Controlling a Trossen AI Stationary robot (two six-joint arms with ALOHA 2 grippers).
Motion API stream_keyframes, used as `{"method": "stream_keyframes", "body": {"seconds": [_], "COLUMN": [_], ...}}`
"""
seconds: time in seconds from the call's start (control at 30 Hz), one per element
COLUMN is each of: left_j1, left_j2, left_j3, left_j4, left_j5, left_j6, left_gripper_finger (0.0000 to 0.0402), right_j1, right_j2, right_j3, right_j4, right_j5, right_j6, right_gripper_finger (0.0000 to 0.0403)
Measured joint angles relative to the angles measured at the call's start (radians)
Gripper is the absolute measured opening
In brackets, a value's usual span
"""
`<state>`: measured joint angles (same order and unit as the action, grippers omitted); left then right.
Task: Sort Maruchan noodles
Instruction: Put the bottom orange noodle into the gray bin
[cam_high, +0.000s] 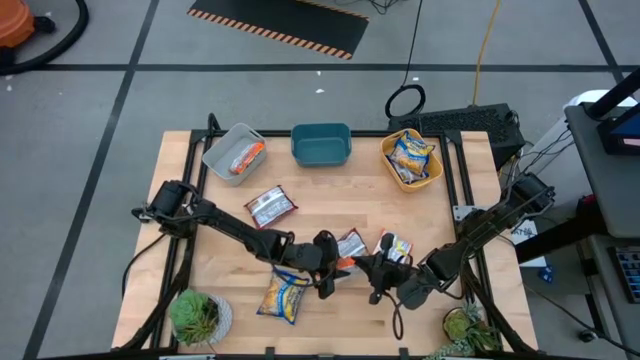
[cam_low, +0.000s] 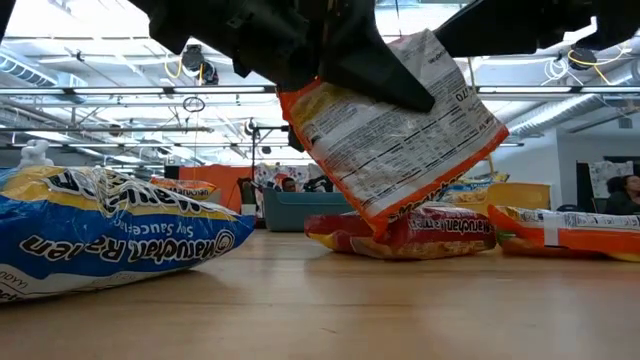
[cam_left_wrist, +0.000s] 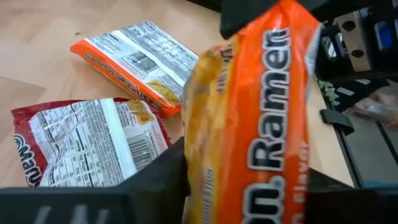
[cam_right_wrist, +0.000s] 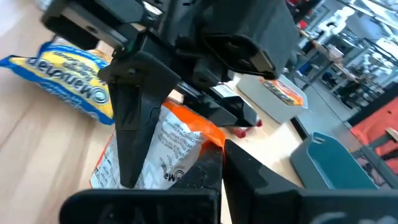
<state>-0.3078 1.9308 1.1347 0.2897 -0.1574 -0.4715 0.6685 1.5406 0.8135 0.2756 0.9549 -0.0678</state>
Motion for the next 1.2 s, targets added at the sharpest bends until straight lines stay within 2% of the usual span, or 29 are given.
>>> {"method": "stream_keyframes", "body": {"seconds": [0.07,0.17,0.3,0.53,0.6,0.73,0.93,1.07,1.2], "left_j1": [0.000,0.005,0.017,0.058,0.060,0.069,0.134,0.234,0.379], "left_j2": [0.000,0.000,0.001,-0.120,-0.178,-0.320,-0.530,-0.632,-0.695], "left_j3": [0.000,0.000,0.000,-0.002,-0.002,-0.001,0.000,0.000,0.000], "left_j4": [0.001,-0.001,-0.012,-0.097,-0.156,-0.290,-0.568,-0.774,-0.928], "left_j5": [0.001,0.024,0.031,0.022,0.015,-0.111,-0.356,-0.523,-0.573], "left_j6": [0.009,0.029,0.067,0.091,0.120,0.170,0.231,0.231,0.204], "left_gripper_finger": [0.0130,0.0130,0.0134,0.0146,0.0147,0.0149,0.0150,0.0151,0.0151], "right_j1": [0.000,0.014,0.069,0.191,0.222,0.246,0.221,0.209,0.209], "right_j2": [0.000,0.000,0.000,-0.057,-0.084,-0.154,-0.271,-0.341,-0.390], "right_j3": [0.000,0.000,0.000,0.000,-0.009,-0.051,-0.154,-0.225,-0.288], "right_j4": [-0.001,-0.013,-0.057,-0.085,-0.086,-0.085,-0.085,-0.048,0.012], "right_j5": [0.013,0.027,0.114,0.520,0.593,0.614,0.612,0.611,0.577], "right_j6": [-0.004,0.034,0.103,0.091,0.053,0.018,0.026,0.029,0.020], "right_gripper_finger": [0.0000,0.0010,0.0047,0.0126,0.0143,0.0161,0.0155,0.0152,0.0151]}}
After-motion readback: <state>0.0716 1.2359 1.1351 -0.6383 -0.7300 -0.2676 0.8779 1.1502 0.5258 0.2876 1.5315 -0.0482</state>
